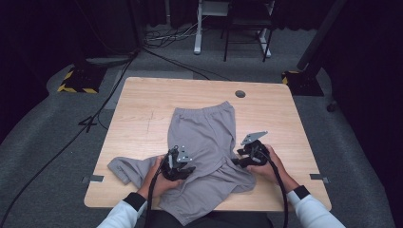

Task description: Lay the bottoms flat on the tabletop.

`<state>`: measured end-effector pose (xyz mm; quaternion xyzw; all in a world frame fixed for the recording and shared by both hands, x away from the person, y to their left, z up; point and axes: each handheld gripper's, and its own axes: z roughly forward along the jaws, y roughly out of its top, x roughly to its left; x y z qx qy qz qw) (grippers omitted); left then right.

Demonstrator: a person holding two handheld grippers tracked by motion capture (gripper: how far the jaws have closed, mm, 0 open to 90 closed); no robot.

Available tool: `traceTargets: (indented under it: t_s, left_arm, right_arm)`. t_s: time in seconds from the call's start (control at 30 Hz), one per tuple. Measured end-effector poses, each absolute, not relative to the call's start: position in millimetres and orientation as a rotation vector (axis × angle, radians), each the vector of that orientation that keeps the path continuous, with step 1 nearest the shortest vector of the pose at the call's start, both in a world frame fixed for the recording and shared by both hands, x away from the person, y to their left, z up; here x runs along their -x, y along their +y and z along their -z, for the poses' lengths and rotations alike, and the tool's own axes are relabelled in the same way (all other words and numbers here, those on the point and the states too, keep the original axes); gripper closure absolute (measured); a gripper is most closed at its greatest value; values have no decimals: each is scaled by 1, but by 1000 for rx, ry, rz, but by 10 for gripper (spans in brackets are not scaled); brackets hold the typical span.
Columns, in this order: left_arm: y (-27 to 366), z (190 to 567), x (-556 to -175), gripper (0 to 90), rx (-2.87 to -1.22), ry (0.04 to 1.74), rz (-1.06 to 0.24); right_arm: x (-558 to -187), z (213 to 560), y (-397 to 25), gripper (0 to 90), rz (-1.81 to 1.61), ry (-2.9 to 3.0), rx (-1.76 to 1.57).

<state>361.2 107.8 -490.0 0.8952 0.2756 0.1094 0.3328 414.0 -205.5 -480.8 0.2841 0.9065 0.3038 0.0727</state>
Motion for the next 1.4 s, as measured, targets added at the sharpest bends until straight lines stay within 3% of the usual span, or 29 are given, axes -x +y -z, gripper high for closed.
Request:
traceTargets:
  t_s: [0.07, 0.17, 0.37, 0.77, 1.17, 1.4]
  left_arm:
    - [110, 490, -363, 820, -2322, 720, -273]
    - [110, 490, -365, 853, -2313, 716, -282]
    - [105, 481, -372, 856, -2283, 698, -320]
    - [103, 437, -406, 859, -2194, 693, -406]
    - [104, 425, -456, 852, -2189, 806, -516]
    - [132, 447, -456, 817, -2224, 903, -533]
  right_arm:
    - [-401, 478, -210, 478, -933, 2740, -841]
    - [-386, 480, -211, 524, -900, 2767, -803]
    - [-370, 478, -203, 851, -849, 2706, -741]
    - [-401, 411, -264, 869, -1120, 2380, -939]
    - [-436, 384, -246, 869, -1139, 2314, -929]
    - [-423, 381, -192, 867, -1185, 2476, -755]
